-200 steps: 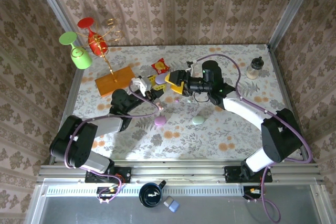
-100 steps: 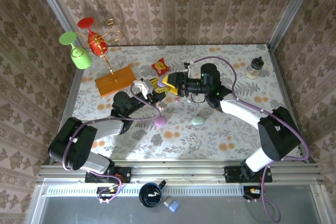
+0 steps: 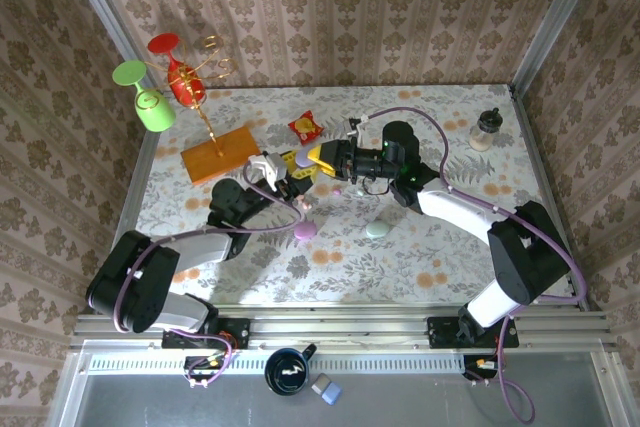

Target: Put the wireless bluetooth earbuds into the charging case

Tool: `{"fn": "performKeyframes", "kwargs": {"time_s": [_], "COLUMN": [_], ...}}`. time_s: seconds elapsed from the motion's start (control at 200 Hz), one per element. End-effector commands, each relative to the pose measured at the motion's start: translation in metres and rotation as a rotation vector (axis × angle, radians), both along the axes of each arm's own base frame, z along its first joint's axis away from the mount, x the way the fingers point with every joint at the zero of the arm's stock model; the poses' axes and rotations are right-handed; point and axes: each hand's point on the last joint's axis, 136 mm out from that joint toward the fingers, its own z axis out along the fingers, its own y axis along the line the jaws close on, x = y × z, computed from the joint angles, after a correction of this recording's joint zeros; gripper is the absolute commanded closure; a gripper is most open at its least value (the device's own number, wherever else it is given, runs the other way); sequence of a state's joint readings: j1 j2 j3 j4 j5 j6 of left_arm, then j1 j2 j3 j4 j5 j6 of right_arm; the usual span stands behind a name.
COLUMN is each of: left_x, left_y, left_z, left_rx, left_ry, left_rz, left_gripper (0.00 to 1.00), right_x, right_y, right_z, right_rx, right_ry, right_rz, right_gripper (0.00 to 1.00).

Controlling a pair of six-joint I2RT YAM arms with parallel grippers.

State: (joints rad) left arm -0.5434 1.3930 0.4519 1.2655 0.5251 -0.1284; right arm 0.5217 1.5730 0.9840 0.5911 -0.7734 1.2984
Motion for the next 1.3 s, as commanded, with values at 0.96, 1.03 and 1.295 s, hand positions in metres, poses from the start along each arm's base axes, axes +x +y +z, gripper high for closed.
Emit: {"fn": "performKeyframes", "kwargs": {"time_s": [0.96, 1.03, 1.295], "left_x": [-0.027, -0.027, -0.042], "left_y": [0.041, 0.041, 0.027], "left_z": [-0.078, -0.084, -0.106], "left_rx": [0.437, 0.464, 0.650], "left_ry": [0.206, 0.220, 0.185], "left_rz": [0.247, 0.248, 0.101], "left_gripper": [0.06, 0.06, 0.07], "right_x": [0.122, 0.132, 0.160], "right_y": [-0.034, -0.029, -0.022], "right_z": [-0.198, -0.208, -0.238], "right_rx": [-0.509, -0.517, -0.576], "right_ry": [0.117, 0.135, 0.166], "right_rz": [-0.268, -0.257, -0.264], "right_gripper": [0.74, 0.73, 0.62]}}
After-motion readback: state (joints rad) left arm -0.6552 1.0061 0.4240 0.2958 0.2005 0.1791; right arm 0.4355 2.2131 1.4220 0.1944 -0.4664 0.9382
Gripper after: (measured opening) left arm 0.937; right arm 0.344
